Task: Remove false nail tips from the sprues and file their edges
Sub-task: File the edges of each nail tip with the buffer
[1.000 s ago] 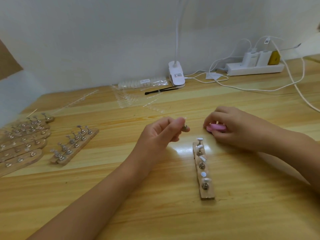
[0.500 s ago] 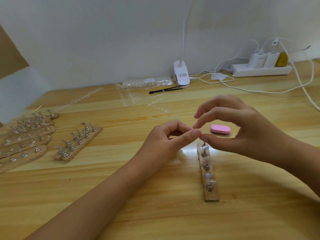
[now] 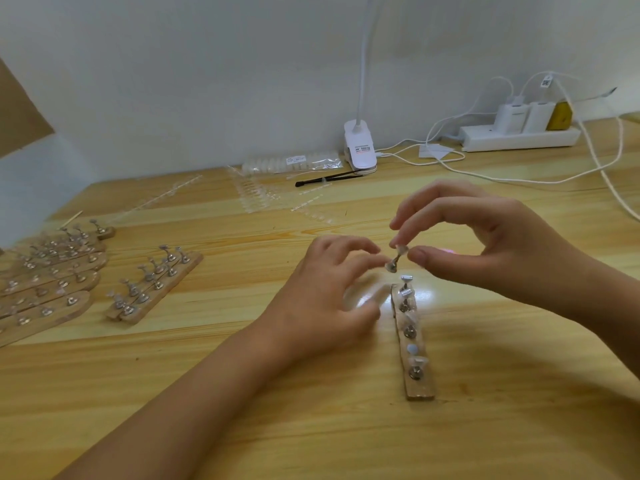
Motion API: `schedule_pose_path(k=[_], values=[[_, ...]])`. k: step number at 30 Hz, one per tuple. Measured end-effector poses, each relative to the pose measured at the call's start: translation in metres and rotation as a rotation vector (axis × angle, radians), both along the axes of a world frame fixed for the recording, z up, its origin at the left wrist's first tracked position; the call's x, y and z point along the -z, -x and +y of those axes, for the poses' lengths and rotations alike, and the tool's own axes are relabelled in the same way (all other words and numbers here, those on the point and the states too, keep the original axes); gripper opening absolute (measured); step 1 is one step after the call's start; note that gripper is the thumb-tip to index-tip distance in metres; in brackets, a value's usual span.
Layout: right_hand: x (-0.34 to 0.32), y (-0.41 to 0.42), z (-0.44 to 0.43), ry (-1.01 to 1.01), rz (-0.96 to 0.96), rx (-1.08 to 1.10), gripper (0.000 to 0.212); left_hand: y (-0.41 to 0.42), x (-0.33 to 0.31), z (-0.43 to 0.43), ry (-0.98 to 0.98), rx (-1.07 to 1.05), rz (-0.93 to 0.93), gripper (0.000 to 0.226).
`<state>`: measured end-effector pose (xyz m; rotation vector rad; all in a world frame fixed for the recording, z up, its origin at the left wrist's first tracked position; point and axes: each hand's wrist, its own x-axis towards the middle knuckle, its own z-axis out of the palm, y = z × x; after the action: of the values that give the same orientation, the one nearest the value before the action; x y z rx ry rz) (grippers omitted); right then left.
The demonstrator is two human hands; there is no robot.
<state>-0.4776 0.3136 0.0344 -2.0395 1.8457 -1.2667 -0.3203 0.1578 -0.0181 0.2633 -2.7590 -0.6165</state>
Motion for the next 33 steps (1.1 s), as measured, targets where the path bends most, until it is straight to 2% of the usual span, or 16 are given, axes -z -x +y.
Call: schedule_pose_path(k=[2, 6, 10, 16, 19, 23, 29, 33], values=[[-0.0017, 0.0006, 0.0021, -0.095, 0.027, -0.058, 0.017, -0.0004, 0.0012, 0.0019, -0.001, 0.004, -0.066, 0.05], [0.0001, 0.0011, 0.0042, -0.387, 0.02, -0.185, 0.012, -0.0007, -0.0003, 0.0006, 0.052, -0.024, -0.06, 0.052], [0.0033, 0.001, 0.0045, -0.525, 0.032, -0.222, 0.009, -0.0013, -0.0008, 0.0001, 0.042, -0.029, -0.068, 0.042], [0.0016, 0.0009, 0.0057, -0.611, 0.049, -0.233, 0.012, -0.002, -0.0004, 0.0008, 0.055, -0.018, -0.062, 0.036], [0.0011, 0.0003, 0.0059, -0.624, 0.046, -0.224, 0.022, -0.0014, 0.0013, 0.0006, 0.056, -0.014, -0.061, 0.032], [-0.0001, -0.0015, 0.0079, -0.666, 0.047, -0.277, 0.034, -0.0002, 0.0035, -0.002, -0.057, 0.0, -0.068, 0.042], [0.0034, -0.0062, 0.0061, -0.651, 0.129, -0.306, 0.024, -0.0003, 0.0035, -0.0005, -0.095, 0.051, -0.067, 0.072], [0.0018, -0.0076, 0.0068, -0.632, 0.152, -0.316, 0.017, -0.0015, 0.0012, 0.002, -0.147, 0.071, -0.074, 0.07]])
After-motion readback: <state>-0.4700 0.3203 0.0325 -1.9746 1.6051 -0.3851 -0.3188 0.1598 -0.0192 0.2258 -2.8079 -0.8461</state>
